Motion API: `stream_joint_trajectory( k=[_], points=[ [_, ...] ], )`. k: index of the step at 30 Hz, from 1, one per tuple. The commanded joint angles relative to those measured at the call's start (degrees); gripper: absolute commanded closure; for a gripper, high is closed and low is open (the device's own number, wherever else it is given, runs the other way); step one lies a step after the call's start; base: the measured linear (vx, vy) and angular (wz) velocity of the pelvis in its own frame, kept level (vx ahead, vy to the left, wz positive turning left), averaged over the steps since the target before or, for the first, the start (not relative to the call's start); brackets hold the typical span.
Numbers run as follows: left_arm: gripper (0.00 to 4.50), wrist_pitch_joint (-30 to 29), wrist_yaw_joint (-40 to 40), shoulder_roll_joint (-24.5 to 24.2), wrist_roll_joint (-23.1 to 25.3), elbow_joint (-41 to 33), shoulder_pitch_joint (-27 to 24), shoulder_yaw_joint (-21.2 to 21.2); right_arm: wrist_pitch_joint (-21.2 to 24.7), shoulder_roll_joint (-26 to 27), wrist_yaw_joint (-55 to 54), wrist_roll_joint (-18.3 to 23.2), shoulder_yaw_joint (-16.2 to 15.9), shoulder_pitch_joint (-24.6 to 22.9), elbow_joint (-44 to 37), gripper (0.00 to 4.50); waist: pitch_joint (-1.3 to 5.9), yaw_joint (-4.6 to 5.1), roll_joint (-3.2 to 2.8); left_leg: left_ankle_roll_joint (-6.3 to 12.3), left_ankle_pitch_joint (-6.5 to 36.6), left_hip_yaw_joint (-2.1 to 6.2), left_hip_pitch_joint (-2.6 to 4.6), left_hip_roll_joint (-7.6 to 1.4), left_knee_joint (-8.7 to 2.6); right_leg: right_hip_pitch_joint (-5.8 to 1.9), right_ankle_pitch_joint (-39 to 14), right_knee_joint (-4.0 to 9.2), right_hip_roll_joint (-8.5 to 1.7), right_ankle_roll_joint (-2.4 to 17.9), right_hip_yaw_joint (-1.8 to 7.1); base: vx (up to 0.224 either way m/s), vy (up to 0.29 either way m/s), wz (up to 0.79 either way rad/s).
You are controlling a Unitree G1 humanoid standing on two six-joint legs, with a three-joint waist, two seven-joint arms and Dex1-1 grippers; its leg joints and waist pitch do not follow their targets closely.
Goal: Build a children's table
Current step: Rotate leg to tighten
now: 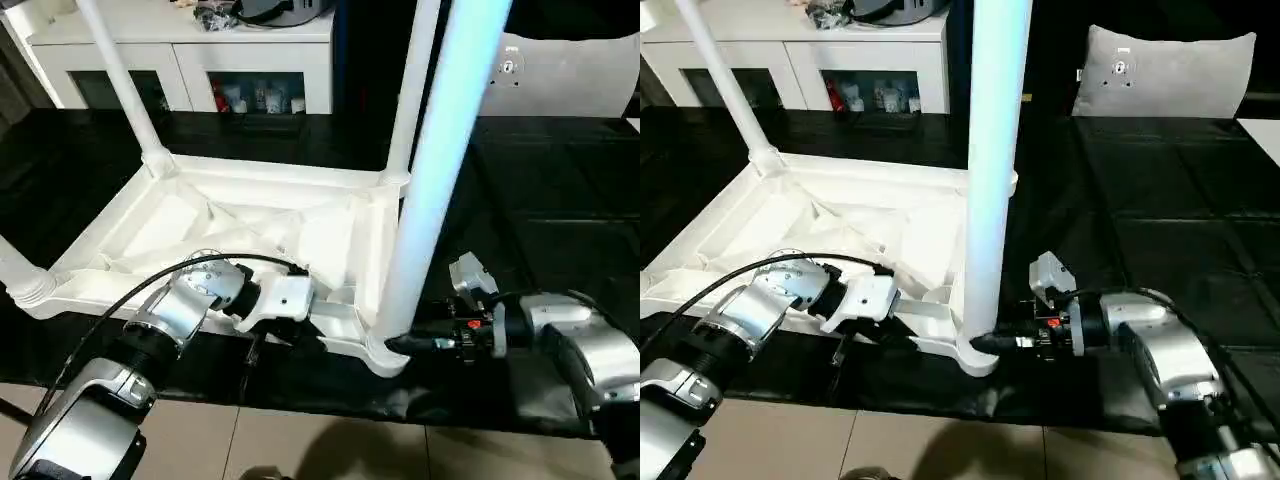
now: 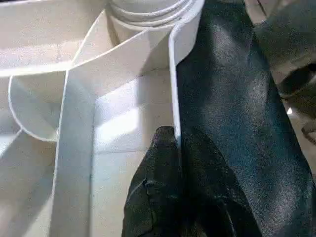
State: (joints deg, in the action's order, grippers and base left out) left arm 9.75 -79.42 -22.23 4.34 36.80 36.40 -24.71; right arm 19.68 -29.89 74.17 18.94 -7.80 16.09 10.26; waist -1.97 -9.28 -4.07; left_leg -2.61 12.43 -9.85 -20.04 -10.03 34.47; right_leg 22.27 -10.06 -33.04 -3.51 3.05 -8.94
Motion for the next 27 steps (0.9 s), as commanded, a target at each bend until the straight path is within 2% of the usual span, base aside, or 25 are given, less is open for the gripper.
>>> stream_joint_trajectory(
  k=[1, 2, 3, 4, 6, 7, 8, 9, 10, 13, 15, 16, 17, 18, 19, 20, 22, 23, 27],
  points=[
    [4.50, -4.29, 3.01, 3.11, -0.26, -2.76, -0.17, -0.18, 0.92, 3.86, -9.27, -1.46, 0.95, 0.94, -0.32, 2.55, 3.37, 0.49, 1.09, 4.29, 5.14, 1.10, 0.11, -3.25, -3.50, -3.11, -23.15, 5.51, -5.94, -0.70, 3.60, 0.000, 0.000, 0.00],
    [4.50, -5.13, 3.51, 3.50, -0.44, -2.99, -0.16, 0.02, 1.22, 4.66, -10.90, -1.60, 1.35, 1.14, -0.25, 2.55, 3.22, 0.69, 1.08, 3.99, 5.44, 1.18, 0.14, -3.21, -3.60, -3.01, -24.04, 5.74, -5.93, -0.84, 3.48, 0.000, 0.000, 0.00],
    [4.50, -6.10, 4.08, 3.96, -0.65, -3.27, -0.14, 0.24, 1.57, 5.60, -12.81, -1.78, 1.82, 1.37, -0.16, 2.55, 3.19, 1.20, 1.05, 3.44, 6.16, 1.22, 0.29, -3.11, -3.66, -3.03, -25.30, 6.02, -5.94, -1.14, 3.32, 0.000, 0.000, 0.00],
    [4.50, -7.65, 5.42, 4.92, -0.82, -3.80, -0.07, 0.54, 2.93, 7.79, -17.33, -2.08, 2.90, 2.09, 0.13, 2.56, 3.16, 1.89, 0.91, 3.14, 6.63, 1.41, 0.08, -3.09, -3.73, -3.22, -25.59, 6.11, -5.97, -1.33, 3.23, 0.000, 0.000, 0.00],
    [4.50, -9.78, 7.08, 5.92, -0.70, -4.39, 0.08, 0.67, 4.70, 10.06, -21.97, -2.30, 3.93, 2.98, 0.48, 2.57, 3.18, 2.57, 1.08, 2.95, 6.82, 1.48, 0.04, -3.07, -3.78, -3.28, -25.14, 6.14, -5.90, -1.43, 3.22, 0.000, 0.000, 0.00],
    [4.50, -12.95, 9.41, 8.05, -0.88, -4.92, 0.52, 0.95, 6.99, 13.82, -29.56, -3.39, 5.23, 5.12, 2.34, 2.57, 3.19, 3.60, 0.83, 2.75, 6.86, 1.54, 0.04, -2.99, -3.71, -3.18, -24.60, 6.07, -5.96, -0.75, 3.21, 0.000, 0.000, 0.00],
    [4.50, -14.58, 11.07, 9.21, -0.62, -4.95, 0.86, 1.25, 7.62, 15.63, -33.11, -4.17, 5.68, 6.18, 3.30, 2.57, 3.16, 4.21, 0.84, 2.48, 7.03, 1.66, -0.02, -2.94, -3.73, -3.21, -24.53, 6.01, -5.97, -0.34, 3.11, 0.000, 0.000, 0.00],
    [4.50, -15.56, 12.91, 10.21, -0.08, -4.61, 1.29, 1.49, 7.97, 17.26, -36.57, -5.09, 6.07, 7.14, 4.23, 2.57, 3.11, 4.64, 0.82, 2.49, 7.07, 1.78, -0.32, -2.83, -3.74, -3.55, -24.67, 6.07, -6.01, -0.32, 2.95, 0.000, 0.000, 0.00],
    [4.50, -15.66, 13.16, 10.32, 0.01, -4.54, 1.35, 1.51, 8.00, 17.44, -36.98, -5.18, 6.13, 7.25, 4.35, 2.57, 3.17, 5.35, 0.86, 2.91, 6.81, 1.62, -0.13, -2.59, -3.57, -3.37, -24.05, 6.23, -5.96, -0.24, 3.23, 0.000, 0.000, 0.00],
    [4.50, -19.67, 23.07, 13.90, 3.23, -1.50, 3.80, 2.79, 7.69, 22.76, -50.25, -9.39, 7.49, 10.41, 8.96, 2.57, 3.55, 6.25, 0.88, 3.44, 4.08, 1.64, -0.47, -2.52, -3.39, -3.63, -19.99, 5.46, -5.94, 1.18, 3.50, 0.000, 0.000, 0.00],
    [4.50, -20.69, 25.84, 14.94, 3.51, -0.72, 4.37, 3.56, 6.01, 23.36, -51.19, -9.84, 7.53, 10.52, 9.67, 2.57, 3.67, 6.25, 0.85, 4.51, 3.09, 1.41, -0.45, -2.44, -3.19, -3.60, -18.00, 5.34, -5.94, 1.71, 3.72, 0.000, 0.000, 0.00],
    [4.50, -21.32, 26.78, 15.39, 3.54, -0.53, 4.57, 3.89, 5.71, 23.90, -51.58, -9.40, 8.06, 10.41, 9.73, 2.57, 3.69, 6.18, 1.31, 5.03, 2.56, 1.40, -0.50, -2.51, -3.23, -3.64, -17.27, 5.27, -5.92, 1.85, 3.81, 0.000, 0.000, 0.00],
    [4.50, -21.50, 26.78, 15.49, 3.69, -0.60, 4.58, 3.81, 5.22, 24.27, -51.63, -8.79, 8.73, 10.07, 9.48, 2.22, 3.85, 5.87, 1.00, 5.91, 1.16, 1.48, -0.66, -2.68, -3.21, -3.81, -15.06, 4.77, -6.02, 2.38, 3.95, 0.000, 0.000, 0.00],
    [4.50, -21.20, 26.62, 15.31, 3.88, -0.56, 4.51, 3.65, 4.52, 24.03, -50.97, -8.55, 8.82, 9.80, 9.23, 1.87, 3.87, 5.77, 0.97, 6.32, 0.62, 1.55, -0.71, -2.85, -3.19, -3.74, -14.01, 4.59, -6.00, 2.57, 3.99, 0.000, 0.000, 0.00],
    [4.50, -20.69, 26.27, 14.75, 4.51, -0.60, 4.26, 3.35, 3.77, 23.31, -49.44, -8.59, 8.85, 9.14, 8.49, 1.87, 4.06, 5.44, 0.97, 7.30, -0.84, 1.67, -0.87, -3.04, -3.05, -3.85, -10.89, 4.04, -6.07, 3.03, 4.04, 0.000, 0.000, 0.00],
    [4.50, -20.19, 25.97, 14.07, 5.08, -0.63, 3.98, 3.09, 2.88, 22.35, -47.73, -8.75, 8.70, 8.41, 7.69, 1.85, 4.06, 5.37, 0.83, 7.64, -1.13, 1.70, -0.94, -3.07, -3.00, -3.82, -10.14, 3.95, -6.07, 3.19, 4.04, 0.000, 0.000, 0.00],
    [4.50, -19.81, 26.20, 13.28, 5.71, -0.57, 3.70, 2.96, 1.91, 21.09, -46.14, -8.65, 8.86, 7.59, 6.77, 1.76, 4.24, 4.96, 0.92, 8.28, -2.09, 1.71, -1.02, -3.25, -2.85, -3.84, -7.99, 3.59, -6.15, 3.77, 4.14, 0.000, 0.000, 0.00],
    [4.50, -19.45, 26.15, 12.88, 5.88, -0.36, 3.64, 2.94, 1.47, 20.34, -45.69, -8.61, 9.14, 7.33, 6.70, 1.48, 4.15, 4.75, 0.77, 8.50, -2.00, 1.69, -0.93, -3.43, -2.85, -3.61, -7.72, 3.57, -6.14, 4.18, 4.16, 0.000, 0.000, 0.00],
    [4.50, -17.10, 24.06, 10.26, 6.25, 0.59, 3.22, 2.38, -1.06, 14.91, -37.38, -6.41, 9.68, 5.41, 5.05, 1.23, 3.89, 3.35, 0.85, 7.76, 1.03, 1.34, -0.52, -3.40, -2.97, -3.57, -12.43, 4.28, -6.22, 2.91, 4.26, 0.000, 0.000, 0.00]
  ],
)
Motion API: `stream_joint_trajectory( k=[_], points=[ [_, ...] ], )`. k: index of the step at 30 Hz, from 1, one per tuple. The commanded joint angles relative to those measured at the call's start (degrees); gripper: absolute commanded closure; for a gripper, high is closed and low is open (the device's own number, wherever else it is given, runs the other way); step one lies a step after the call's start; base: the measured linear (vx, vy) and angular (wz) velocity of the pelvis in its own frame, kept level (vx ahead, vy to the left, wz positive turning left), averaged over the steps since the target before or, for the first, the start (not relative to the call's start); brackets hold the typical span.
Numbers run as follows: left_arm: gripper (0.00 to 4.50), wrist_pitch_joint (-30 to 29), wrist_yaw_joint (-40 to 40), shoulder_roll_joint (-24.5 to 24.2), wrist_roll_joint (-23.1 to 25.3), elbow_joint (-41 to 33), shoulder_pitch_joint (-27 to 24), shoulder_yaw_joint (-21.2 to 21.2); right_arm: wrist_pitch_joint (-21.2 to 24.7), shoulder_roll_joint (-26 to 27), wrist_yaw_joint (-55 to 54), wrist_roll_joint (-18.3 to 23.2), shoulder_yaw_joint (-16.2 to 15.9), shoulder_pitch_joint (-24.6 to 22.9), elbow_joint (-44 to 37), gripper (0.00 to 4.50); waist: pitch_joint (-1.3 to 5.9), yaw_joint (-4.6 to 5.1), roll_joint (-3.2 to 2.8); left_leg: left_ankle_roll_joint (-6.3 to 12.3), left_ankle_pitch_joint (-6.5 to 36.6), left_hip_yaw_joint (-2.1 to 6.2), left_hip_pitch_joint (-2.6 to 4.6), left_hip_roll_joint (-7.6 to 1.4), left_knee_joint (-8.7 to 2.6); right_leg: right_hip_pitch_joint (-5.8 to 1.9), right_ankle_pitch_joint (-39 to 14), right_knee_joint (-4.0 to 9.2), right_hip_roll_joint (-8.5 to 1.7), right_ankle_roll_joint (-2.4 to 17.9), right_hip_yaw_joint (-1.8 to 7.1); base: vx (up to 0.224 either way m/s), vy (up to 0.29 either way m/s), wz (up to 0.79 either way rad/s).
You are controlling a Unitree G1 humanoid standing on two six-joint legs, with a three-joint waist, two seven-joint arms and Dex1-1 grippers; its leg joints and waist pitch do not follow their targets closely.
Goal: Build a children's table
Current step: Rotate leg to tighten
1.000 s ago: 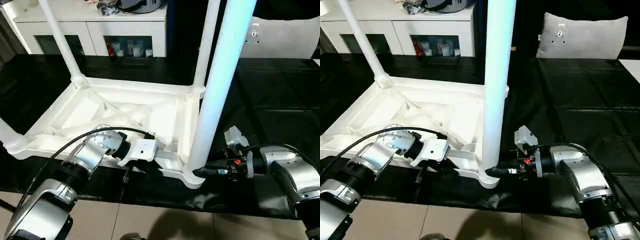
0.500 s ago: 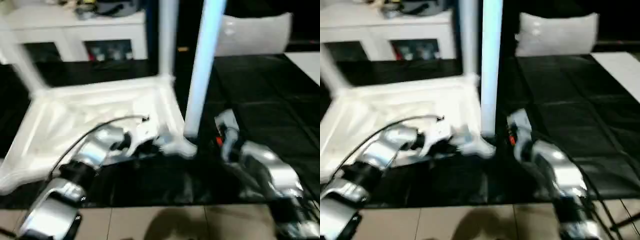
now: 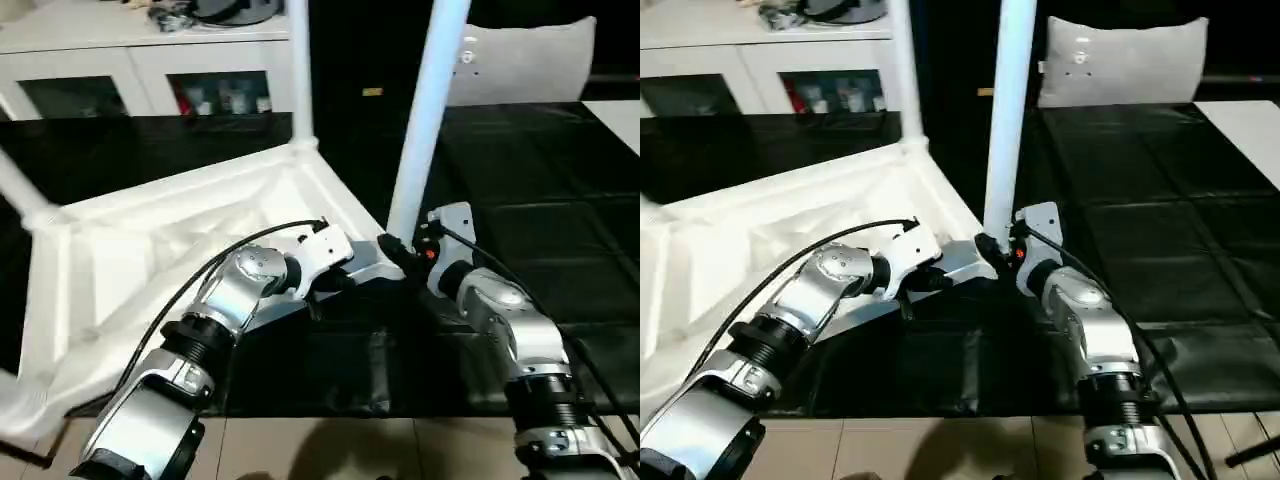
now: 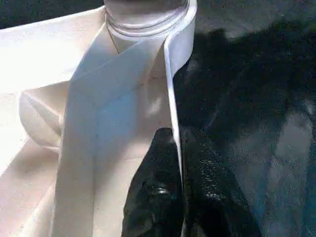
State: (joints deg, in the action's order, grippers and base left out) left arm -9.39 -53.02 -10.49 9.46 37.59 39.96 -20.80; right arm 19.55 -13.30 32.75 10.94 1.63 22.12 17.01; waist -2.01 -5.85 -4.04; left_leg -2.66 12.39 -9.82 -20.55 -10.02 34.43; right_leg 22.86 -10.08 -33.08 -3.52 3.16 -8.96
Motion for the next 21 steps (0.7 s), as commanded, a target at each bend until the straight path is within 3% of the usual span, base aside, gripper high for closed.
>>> stream_joint_trajectory(
  k=[1, 2, 5, 10, 14, 16, 21],
  points=[
    [4.50, 2.13, -2.94, -1.88, 1.00, -0.09, -0.43, -1.53, -0.95, -2.46, 5.67, 2.32, 0.62, -0.92, -2.19, 1.10, 3.94, -0.23, 0.87, 7.85, 1.03, 1.37, -0.08, -3.43, -2.97, -4.24, -12.22, 4.19, -6.16, 2.68, 4.28, 0.000, 0.000, 0.00],
    [4.50, 3.21, -3.82, -2.42, 0.83, 0.22, -0.49, -1.56, -1.14, -3.64, 7.53, 2.85, 0.90, -1.22, -2.60, 1.10, 3.95, -0.42, 0.67, 7.86, 1.07, 1.51, -0.01, -3.70, -3.03, -4.07, -11.82, 4.05, -6.12, 2.61, 4.27, 0.000, 0.000, 0.00],
    [4.50, 6.66, -7.34, -4.15, 0.49, 0.89, -0.59, -2.25, -2.65, -7.74, 13.69, 3.04, 0.02, -2.20, -3.09, 0.84, 3.90, -0.75, 0.75, 7.75, 1.98, 1.31, -0.14, -3.16, -2.90, -4.12, -13.29, 4.41, -6.02, 2.07, 3.99, 0.000, 0.000, 0.00],
    [4.50, 13.66, -13.62, -6.58, -0.38, 2.14, -0.44, -3.63, -4.69, -13.33, 22.58, 3.67, -1.05, -2.48, -1.90, 0.34, 4.08, -1.29, 0.78, 8.11, 1.48, 1.39, -0.26, -3.31, -2.80, -4.13, -13.02, 4.27, -5.79, 1.16, 3.87, 0.000, 0.000, 0.00],
    [4.50, 16.83, -18.30, -8.18, -1.18, 2.27, -0.70, -4.59, -4.66, -16.64, 30.60, 5.71, -2.66, -2.72, -2.35, 0.34, 4.11, -1.87, 0.86, 8.38, 1.33, 1.31, -0.23, -3.39, -2.73, -4.11, -12.85, 4.17, -5.85, 1.63, 3.89, 0.000, 0.000, 0.00],
    [4.50, 19.51, -21.79, -8.81, -2.04, 1.84, -0.99, -5.19, -4.17, -17.95, 35.89, 7.19, -3.69, -2.83, -2.73, 0.57, 4.14, -2.58, 1.14, 8.89, 1.42, 1.21, -0.15, -3.50, -2.67, -3.93, -13.20, 4.10, -5.80, 1.50, 3.92, 0.000, 0.000, 0.00],
    [4.50, 21.26, -27.88, -9.00, -4.66, 0.19, -1.72, -5.94, -3.20, -19.15, 42.12, 8.27, -5.87, -2.65, -2.45, 0.95, 4.08, -3.29, 1.06, 8.66, 1.41, 1.27, -0.16, -3.71, -2.79, -3.88, -14.02, 4.10, -5.94, 1.84, 3.90, 0.000, 0.000, 0.00]
  ],
)
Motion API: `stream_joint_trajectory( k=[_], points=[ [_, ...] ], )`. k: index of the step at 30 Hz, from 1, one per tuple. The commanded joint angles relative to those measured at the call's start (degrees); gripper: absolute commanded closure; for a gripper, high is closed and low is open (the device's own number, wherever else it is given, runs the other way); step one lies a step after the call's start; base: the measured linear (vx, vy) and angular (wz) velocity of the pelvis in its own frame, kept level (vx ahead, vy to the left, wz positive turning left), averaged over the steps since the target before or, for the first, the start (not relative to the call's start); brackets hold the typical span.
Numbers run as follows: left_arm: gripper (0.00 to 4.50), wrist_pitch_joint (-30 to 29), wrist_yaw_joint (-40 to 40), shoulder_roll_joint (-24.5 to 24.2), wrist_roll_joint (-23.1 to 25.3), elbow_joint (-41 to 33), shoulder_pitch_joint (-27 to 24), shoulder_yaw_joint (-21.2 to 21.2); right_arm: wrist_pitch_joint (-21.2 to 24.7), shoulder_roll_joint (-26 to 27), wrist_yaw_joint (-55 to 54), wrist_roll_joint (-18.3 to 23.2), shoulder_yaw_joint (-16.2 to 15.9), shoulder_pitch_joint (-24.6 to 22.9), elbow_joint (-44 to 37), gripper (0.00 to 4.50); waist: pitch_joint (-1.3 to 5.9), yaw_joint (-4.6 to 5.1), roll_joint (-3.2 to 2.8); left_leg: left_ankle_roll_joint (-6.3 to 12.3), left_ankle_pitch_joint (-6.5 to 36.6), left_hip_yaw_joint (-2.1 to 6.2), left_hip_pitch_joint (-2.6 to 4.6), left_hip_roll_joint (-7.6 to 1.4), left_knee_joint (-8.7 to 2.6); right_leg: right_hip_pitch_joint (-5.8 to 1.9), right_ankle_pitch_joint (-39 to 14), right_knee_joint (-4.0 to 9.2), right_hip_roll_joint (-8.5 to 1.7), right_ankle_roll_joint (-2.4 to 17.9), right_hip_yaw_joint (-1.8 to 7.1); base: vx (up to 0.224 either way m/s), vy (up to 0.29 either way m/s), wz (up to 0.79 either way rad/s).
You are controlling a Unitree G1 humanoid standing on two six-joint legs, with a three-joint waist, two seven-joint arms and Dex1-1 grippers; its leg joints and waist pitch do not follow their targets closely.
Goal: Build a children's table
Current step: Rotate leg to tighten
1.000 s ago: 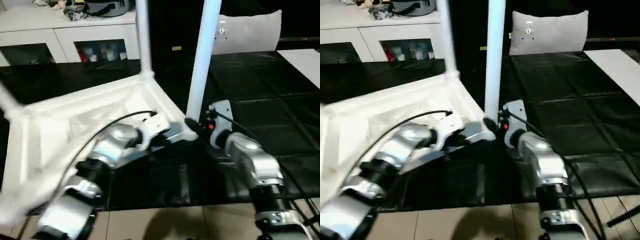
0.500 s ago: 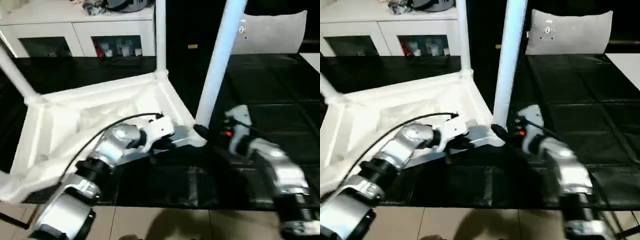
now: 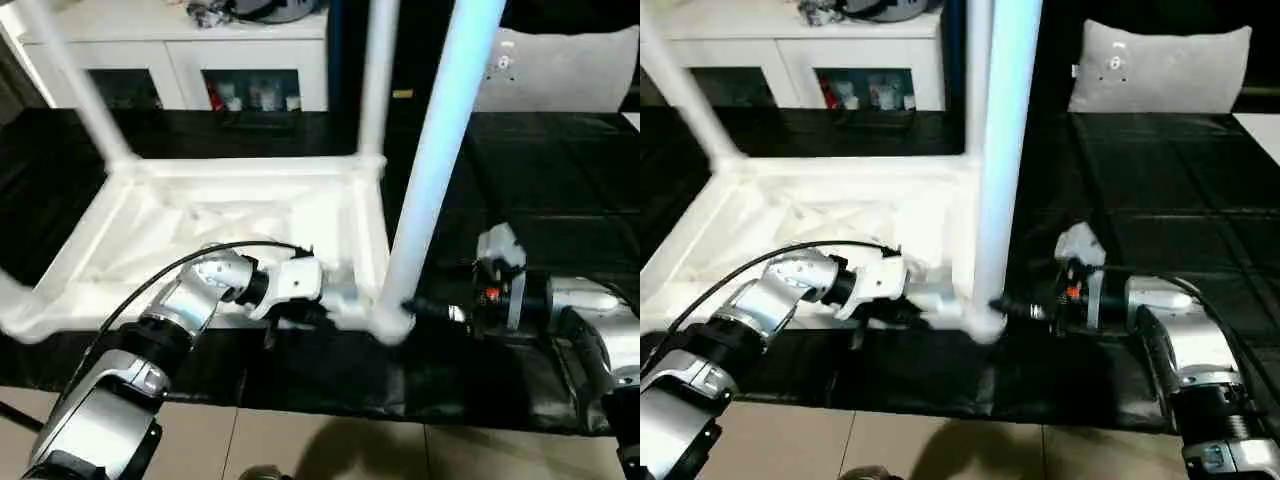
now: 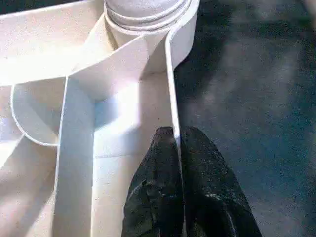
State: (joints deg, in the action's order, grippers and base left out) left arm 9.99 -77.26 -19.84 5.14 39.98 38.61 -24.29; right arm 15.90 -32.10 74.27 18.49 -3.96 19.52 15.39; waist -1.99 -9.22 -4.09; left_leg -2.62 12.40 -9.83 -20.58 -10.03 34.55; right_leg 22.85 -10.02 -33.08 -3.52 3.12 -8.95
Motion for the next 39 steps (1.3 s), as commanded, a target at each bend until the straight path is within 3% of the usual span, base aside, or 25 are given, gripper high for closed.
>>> stream_joint_trajectory(
  k=[1, 4, 12, 16, 24, 25, 26, 28, 31, 33, 35, 36, 37, 39],
  points=[
    [4.50, 1.88, -3.64, 0.35, -0.35, -2.21, -0.37, -2.45, 0.44, -0.35, 0.60, 0.71, -0.28, -0.05, -0.84, 1.04, 4.06, 0.08, 1.11, 8.62, 1.40, 1.27, -0.13, -3.70, -2.90, -3.87, -14.08, 4.11, -5.94, 1.87, 3.89, 0.000, 0.000, 0.00],
    [4.50, 2.85, -7.05, -0.43, -0.45, -2.96, -0.54, -3.83, 0.30, -1.18, 3.92, 0.31, -2.82, -0.26, -1.30, 1.25, 4.09, -0.43, 1.09, 7.97, 1.59, 1.33, 0.18, -3.98, -2.97, -3.71, -13.91, 3.96, -6.02, 2.53, 4.10, 0.000, 0.000, 0.00],
    [4.50, 3.59, -8.41, 0.24, -1.03, -3.24, -0.84, -3.93, 0.65, -0.13, 6.38, 0.66, -4.36, 0.57, -0.13, 2.02, 4.12, -0.51, 1.54, 7.56, 1.23, 1.21, -0.02, -3.67, -2.95, -3.87, -14.50, 4.04, -5.96, 1.61, 4.02, 0.000, 0.000, 0.00],
    [4.50, 3.48, -8.59, 0.32, -1.29, -3.62, -1.18, -3.92, 1.21, 0.00, 6.79, 0.97, -4.74, 0.60, -0.22, 2.36, 4.06, -0.52, 1.39, 7.54, 1.14, 1.24, -0.01, -3.66, -2.99, -3.79, -15.33, 4.18, -5.89, 1.08, 3.92, 0.000, 0.000, 0.00],
    [4.50, 1.25, -7.31, 0.42, -1.65, -3.88, -1.87, -2.92, 3.58, 0.82, 5.40, 2.68, -3.89, -1.09, -2.71, 2.51, 4.07, -0.44, 1.37, 7.19, 1.19, 1.26, -0.02, -3.61, -3.01, -3.84, -15.58, 4.26, -5.84, 0.70, 3.89, 0.000, 0.000, 0.00],
    [4.50, -2.77, -2.29, 1.46, -0.46, -3.05, -1.24, -1.78, 4.27, 3.23, -3.38, -0.57, -3.47, -1.23, -3.31, 2.51, 4.08, -0.41, 1.36, 7.07, 1.09, 1.22, 0.04, -3.67, -3.03, -3.78, -15.45, 4.22, -5.80, 0.72, 3.93, 0.000, 0.000, 0.00],
    [4.50, -4.63, 0.18, 2.08, 0.02, -2.55, -0.89, -1.18, 5.20, 4.96, -8.52, -2.12, -3.06, -0.98, -3.43, 2.51, 3.79, -0.17, 1.23, 6.41, 1.60, 1.32, 0.09, -3.74, -3.21, -3.57, -16.79, 4.57, -5.83, 0.76, 3.73, 0.000, 0.000, 0.00],
    [4.50, -6.82, 2.14, 2.70, 0.12, -2.40, -0.69, -0.56, 6.68, 6.74, -13.00, -3.11, -2.52, -0.45, -3.29, 2.52, 3.37, 0.68, 1.04, 4.22, 4.35, 1.09, 0.47, -2.98, -3.44, -3.65, -23.10, 5.63, -5.91, -0.56, 3.39, 0.000, 0.000, 0.00],
    [4.50, -11.55, 7.12, 4.75, 0.55, -2.24, 0.18, 0.65, 10.73, 11.60, -23.76, -4.51, -0.33, 1.84, -1.10, 2.54, 2.96, 1.89, 1.05, 3.24, 7.14, 1.11, 0.96, -2.79, -3.56, -3.61, -27.63, 6.59, -5.74, -1.89, 2.97, 0.000, 0.000, 0.00],
    [4.50, -14.21, 13.11, 7.19, 1.63, -1.16, 1.37, 1.71, 12.19, 15.18, -31.39, -5.58, 1.19, 3.88, 1.51, 2.54, 2.82, 3.69, 1.07, 2.21, 8.93, 1.37, 1.04, -2.56, -3.59, -3.61, -29.26, 7.16, -5.58, -2.56, 2.39, 0.000, 0.000, 0.00],
    [4.50, -15.83, 17.26, 9.08, 2.55, -0.16, 2.27, 2.22, 12.12, 17.41, -36.40, -6.75, 1.88, 5.41, 3.83, 2.54, 3.10, 4.64, 1.18, 2.38, 8.69, 1.37, 0.98, -2.27, -3.46, -4.01, -28.56, 7.20, -5.74, -2.66, 2.28, 0.000, 0.000, 0.00],
    [4.50, -16.28, 18.82, 9.91, 2.91, 0.28, 2.69, 2.30, 11.78, 18.54, -39.32, -7.44, 2.34, 6.29, 5.31, 2.54, 3.29, 4.90, 1.03, 3.03, 8.22, 1.64, 0.92, -2.77, -3.67, -4.11, -26.43, 6.99, -5.86, -2.16, 2.52, 0.000, 0.000, 0.00],
    [4.50, -17.79, 22.82, 12.13, 3.51, 0.90, 3.58, 3.09, 11.66, 21.43, -45.07, -7.62, 4.17, 8.17, 8.15, 2.54, 3.41, 5.61, 1.02, 3.33, 7.74, 1.77, 0.72, -3.16, -3.80, -4.05, -23.44, 6.49, -5.89, -0.69, 2.80, 0.000, 0.000, 0.00],
    [4.50, -18.87, 24.57, 13.42, 3.46, 0.97, 4.03, 3.72, 11.00, 23.14, -47.56, -6.76, 5.70, 9.09, 9.39, 2.54, 3.52, 6.16, 1.03, 3.77, 7.12, 1.74, 0.58, -2.95, -3.64, -4.18, -21.96, 6.43, -6.16, 0.74, 2.97, 0.000, 0.000, 0.00]
  ],
)
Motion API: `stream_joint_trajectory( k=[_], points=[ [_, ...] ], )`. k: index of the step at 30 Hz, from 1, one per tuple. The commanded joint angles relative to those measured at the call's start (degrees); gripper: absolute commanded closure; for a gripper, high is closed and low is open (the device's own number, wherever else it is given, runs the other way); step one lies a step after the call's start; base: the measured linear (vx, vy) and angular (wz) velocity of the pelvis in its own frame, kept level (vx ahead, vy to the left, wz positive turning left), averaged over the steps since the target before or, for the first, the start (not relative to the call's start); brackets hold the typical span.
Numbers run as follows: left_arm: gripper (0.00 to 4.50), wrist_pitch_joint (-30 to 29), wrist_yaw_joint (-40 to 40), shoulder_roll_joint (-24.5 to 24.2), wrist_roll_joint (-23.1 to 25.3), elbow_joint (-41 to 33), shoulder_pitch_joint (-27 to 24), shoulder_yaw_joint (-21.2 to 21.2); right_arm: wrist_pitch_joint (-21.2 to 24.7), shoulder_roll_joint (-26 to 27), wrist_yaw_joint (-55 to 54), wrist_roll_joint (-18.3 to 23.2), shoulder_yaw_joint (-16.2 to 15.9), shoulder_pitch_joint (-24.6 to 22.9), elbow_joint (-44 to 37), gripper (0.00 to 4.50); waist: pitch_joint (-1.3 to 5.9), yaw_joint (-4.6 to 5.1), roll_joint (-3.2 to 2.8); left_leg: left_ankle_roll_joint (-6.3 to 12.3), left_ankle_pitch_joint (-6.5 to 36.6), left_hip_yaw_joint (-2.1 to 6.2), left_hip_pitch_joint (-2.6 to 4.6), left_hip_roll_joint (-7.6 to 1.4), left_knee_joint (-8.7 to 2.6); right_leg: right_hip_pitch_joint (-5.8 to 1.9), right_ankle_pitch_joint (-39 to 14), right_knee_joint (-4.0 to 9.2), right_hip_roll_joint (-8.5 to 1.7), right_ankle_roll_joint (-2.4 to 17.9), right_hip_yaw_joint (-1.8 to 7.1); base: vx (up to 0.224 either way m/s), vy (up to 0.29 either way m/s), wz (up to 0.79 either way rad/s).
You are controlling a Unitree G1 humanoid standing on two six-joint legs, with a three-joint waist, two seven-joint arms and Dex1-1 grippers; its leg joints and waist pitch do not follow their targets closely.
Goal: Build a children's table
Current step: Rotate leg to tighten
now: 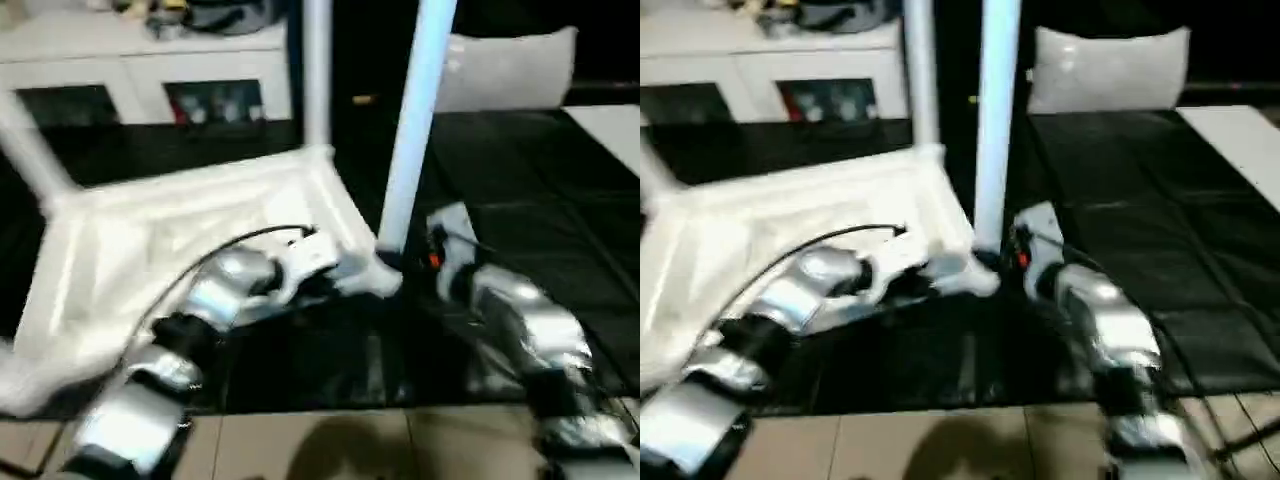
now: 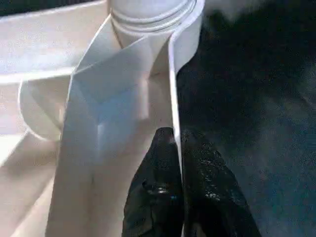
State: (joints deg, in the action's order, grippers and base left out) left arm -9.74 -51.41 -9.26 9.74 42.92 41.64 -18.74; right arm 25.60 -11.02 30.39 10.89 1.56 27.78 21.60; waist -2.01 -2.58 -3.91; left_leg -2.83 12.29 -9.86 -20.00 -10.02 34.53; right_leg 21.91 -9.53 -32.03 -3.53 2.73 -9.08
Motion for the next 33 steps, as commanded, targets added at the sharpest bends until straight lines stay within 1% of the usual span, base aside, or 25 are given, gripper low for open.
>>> stream_joint_trajectory(
  k=[1, 2, 3, 4, 6, 8, 9, 10, 11, 12, 14, 15, 16, 17, 19, 22, 23, 24, 25, 26, 27, 28, 29, 32, 33],
  points=[
    [4.50, 0.61, -1.12, 3.08, -1.19, -2.12, 1.06, -1.72, 0.72, 2.11, -3.52, 0.63, 0.00, 0.86, 3.10, 2.54, 3.52, -0.45, 1.02, 4.78, 6.35, 1.61, -0.15, -2.85, -3.57, -3.25, -21.44, 5.19, -6.22, 1.83, 3.40, 0.000, 0.000, 0.00],
    [4.50, 0.48, -1.10, 3.24, -1.25, -2.25, 1.10, -1.68, 0.12, 1.99, -3.12, 0.32, -0.35, 0.82, 2.93, 2.54, 3.54, -0.50, 0.96, 5.14, 6.04, 1.56, -0.19, -2.88, -3.56, -3.24, -21.13, 5.08, -6.21, 2.09, 3.48, 0.000, 0.000, 0.00],
    [4.50, 0.33, -1.19, 3.35, -1.16, -2.59, 1.11, -1.78, -1.49, 1.32, -1.72, -1.14, -1.69, 0.39, 2.19, 2.19, 3.62, -0.57, 1.01, 5.77, 5.38, 1.50, -0.32, -2.88, -3.48, -3.32, -20.22, 4.87, -6.26, 2.35, 3.65, 0.000, 0.000, 0.00],
    [4.50, 0.38, -1.15, 3.34, -0.91, -2.58, 1.13, -1.81, -2.01, 1.00, -0.76, -1.56, -2.12, 0.02, 1.67, 1.85, 3.66, -0.70, 1.04, 6.32, 4.52, 1.47, -0.41, -2.92, -3.47, -3.36, -18.89, 4.59, -6.20, 2.64, 3.77, 0.000, 0.000, 0.00],
    [4.50, 0.82, -1.17, 3.08, -0.62, -2.33, 1.09, -1.84, -2.05, 0.74, 0.35, -1.07, -1.88, -0.47, 0.98, 1.85, 3.71, -0.88, 1.04, 6.76, 3.71, 1.44, -0.44, -2.94, -3.44, -3.41, -17.93, 4.41, -6.23, 2.92, 3.84, 0.000, 0.000, 0.00],
    [4.50, 1.01, -1.08, 2.94, -0.55, -2.23, 1.06, -1.89, -2.20, 0.62, 0.74, -0.84, -1.80, -0.62, 0.77, 1.80, 3.95, -1.41, 0.96, 7.50, 1.64, 1.53, -0.50, -3.26, -3.37, -3.50, -15.31, 3.91, -6.26, 3.73, 3.97, 0.000, 0.000, 0.00],
    [4.50, 1.57, -1.37, 2.45, -0.43, -2.11, 0.89, -2.05, -2.56, -0.28, 2.22, -0.72, -2.10, -1.30, -0.06, 1.66, 4.00, -1.73, 0.84, 7.79, 1.10, 1.58, -0.42, -3.48, -3.33, -3.34, -14.04, 3.72, -6.26, 4.19, 4.01, 0.000, 0.000, 0.00],
    [4.50, 2.32, -1.71, 1.91, -0.24, -1.92, 0.73, -2.23, -3.10, -1.34, 3.77, -0.70, -2.36, -1.97, -0.71, 1.66, 3.99, -2.01, 0.71, 7.94, 1.15, 1.58, -0.28, -3.71, -3.35, -3.26, -13.37, 3.60, -6.33, 4.56, 4.09, 0.000, 0.000, 0.00],
    [4.50, 2.38, -1.74, 1.87, -0.23, -1.91, 0.72, -2.24, -3.14, -1.42, 3.89, -0.70, -2.38, -2.03, -0.76, 1.50, 3.99, -2.16, 0.78, 7.97, 1.23, 1.59, -0.30, -3.75, -3.33, -3.30, -13.10, 3.57, -6.36, 4.56, 4.12, 0.000, 0.000, 0.00],
    [4.50, 3.28, -2.30, 1.15, 0.05, -1.63, 0.45, -2.42, -4.22, -2.97, 5.95, -0.67, -2.65, -2.85, -1.22, 1.40, 3.98, -2.42, 0.82, 7.94, 1.66, 1.49, -0.22, -3.71, -3.36, -3.28, -13.12, 3.54, -6.38, 4.71, 4.13, 0.000, 0.000, 0.00],
    [4.50, 5.45, -3.53, -0.12, 0.40, -1.10, 0.04, -2.68, -5.78, -5.55, 9.63, -0.13, -2.82, -4.19, -2.30, 1.36, 3.86, -2.92, 0.94, 7.85, 2.68, 1.34, -0.13, -3.65, -3.40, -3.26, -14.28, 3.73, -6.39, 4.12, 4.21, 0.000, 0.000, 0.00],
    [4.50, 7.16, -4.39, -0.89, 0.48, -0.71, -0.16, -2.78, -6.72, -7.12, 11.89, 0.38, -2.77, -4.86, -2.94, 1.26, 3.79, -3.06, 0.94, 7.69, 3.13, 1.37, -0.19, -3.64, -3.51, -3.31, -15.17, 3.83, -6.35, 3.91, 4.11, 0.000, 0.000, 0.00],
    [4.50, 8.50, -4.96, -1.36, 0.51, -0.38, -0.22, -2.82, -7.32, -8.13, 13.41, 0.74, -2.67, -5.20, -3.30, 1.02, 3.73, -3.23, 0.89, 7.72, 3.72, 1.30, -0.20, -3.49, -3.45, -3.36, -16.25, 4.08, -6.33, 3.26, 4.07, 0.000, 0.000, 0.00],
    [4.50, 8.50, -4.96, -1.36, 0.51, -0.38, -0.22, -2.82, -7.32, -8.13, 13.41, 0.74, -2.67, -5.20, -3.30, 0.97, 3.73, -3.25, 0.93, 7.61, 3.78, 1.28, -0.23, -3.51, -3.46, -3.37, -16.41, 4.03, -6.27, 3.07, 4.05, 0.000, 0.000, 0.00],
    [4.50, 10.86, -7.67, -2.68, 0.23, -0.43, -0.68, -3.23, -8.58, -10.13, 16.47, 1.06, -2.38, -5.56, -3.31, 0.92, 3.73, -3.34, 0.98, 7.40, 4.11, 1.34, -0.18, -3.59, -3.52, -3.27, -17.29, 4.16, -6.27, 2.77, 3.98, 0.000, 0.000, 0.00],
    [4.50, 12.07, -9.37, -3.41, -0.02, -0.64, -1.00, -3.48, -9.33, -11.09, 18.13, 0.98, -2.25, -5.70, -3.23, 0.55, 3.75, -3.53, 0.95, 7.14, 4.15, 1.35, -0.12, -3.66, -3.52, -3.16, -17.50, 4.11, -6.27, 2.81, 4.00, 0.000, 0.000, 0.00],
    [4.50, 14.38, -12.04, -4.87, 0.14, -0.60, -1.13, -4.39, -10.23, -13.47, 22.11, 1.45, -2.40, -6.05, -3.62, 0.51, 3.78, -3.67, 0.93, 7.18, 3.96, 1.38, -0.11, -3.70, -3.51, -3.16, -17.08, 4.01, -6.25, 3.02, 3.98, 0.000, 0.000, 0.00],
    [4.50, 15.77, -13.42, -5.60, 0.27, -0.42, -1.13, -4.92, -10.64, -14.77, 24.48, 1.80, -2.58, -6.30, -3.92, 0.51, 3.87, -3.87, 1.15, 7.46, 3.88, 1.36, -0.17, -3.66, -3.44, -3.25, -16.73, 3.94, -6.25, 2.98, 3.98, 0.000, 0.000, 0.00],
    [4.50, 16.44, -14.11, -5.97, 0.33, -0.31, -1.12, -5.18, -10.87, -15.53, 25.90, 1.98, -2.81, -6.50, -4.19, 0.51, 3.88, -4.19, 1.10, 7.91, 3.41, 1.33, -0.16, -3.82, -3.39, -3.15, -15.80, 3.69, -6.28, 2.92, 4.20, 0.000, 0.000, 0.00],
    [4.50, 19.34, -17.31, -7.34, 0.16, 0.11, -1.08, -6.17, -11.42, -18.57, 32.24, 3.11, -4.02, -7.49, -5.37, 0.51, 3.88, -4.52, 1.06, 8.44, 3.66, 1.24, -0.17, -3.71, -3.30, -3.17, -15.57, 3.71, -6.20, 2.93, 4.07, 0.000, 0.000, 0.00],
    [4.50, 20.39, -19.22, -7.76, -0.38, -0.05, -1.22, -6.48, -11.61, -19.78, 35.28, 3.67, -4.83, -8.02, -5.93, 0.51, 3.88, -4.72, 1.15, 8.67, 3.64, 1.28, -0.28, -3.76, -3.28, -3.31, -15.51, 3.66, -6.29, 2.61, 4.13, 0.000, 0.000, 0.00],
    [4.50, 21.29, -21.22, -8.06, -1.17, -0.48, -1.47, -6.67, -11.84, -20.51, 37.22, 3.96, -5.42, -8.29, -6.14, 0.77, 3.88, -5.04, 1.08, 8.92, 3.27, 1.30, -0.26, -3.97, -3.35, -3.14, -15.31, 3.51, -6.30, 2.62, 4.13, 0.000, 0.000, 0.00],
    [4.50, 21.75, -22.31, -8.17, -1.58, -0.71, -1.61, -6.75, -11.84, -20.81, 38.25, 4.23, -5.69, -8.36, -6.13, 0.85, 3.90, -5.13, 1.10, 8.87, 3.35, 1.29, -0.27, -3.86, -3.30, -3.13, -15.53, 3.58, -6.29, 2.74, 4.01, 0.000, 0.000, 0.00],
    [4.50, 22.74, -25.06, -8.42, -2.63, -1.38, -2.01, -6.93, -11.83, -21.45, 40.82, 4.93, -6.36, -8.45, -5.97, 0.90, 3.87, -5.59, 1.02, 8.39, 3.75, 1.26, -0.04, -4.05, -3.37, -2.95, -16.50, 3.71, -6.34, 3.33, 4.04, 0.000, 0.000, 0.00],
    [4.50, 23.04, -25.80, -8.55, -2.79, -1.62, -2.15, -7.10, -11.96, -21.62, 41.51, 4.93, -6.63, -8.43, -5.86, 1.19, 3.85, -5.65, 0.99, 8.08, 3.83, 1.31, -0.03, -4.18, -3.42, -2.90, -16.56, 3.70, -6.33, 3.62, 4.05, 0.000, 0.000, 0.00]
  ],
)
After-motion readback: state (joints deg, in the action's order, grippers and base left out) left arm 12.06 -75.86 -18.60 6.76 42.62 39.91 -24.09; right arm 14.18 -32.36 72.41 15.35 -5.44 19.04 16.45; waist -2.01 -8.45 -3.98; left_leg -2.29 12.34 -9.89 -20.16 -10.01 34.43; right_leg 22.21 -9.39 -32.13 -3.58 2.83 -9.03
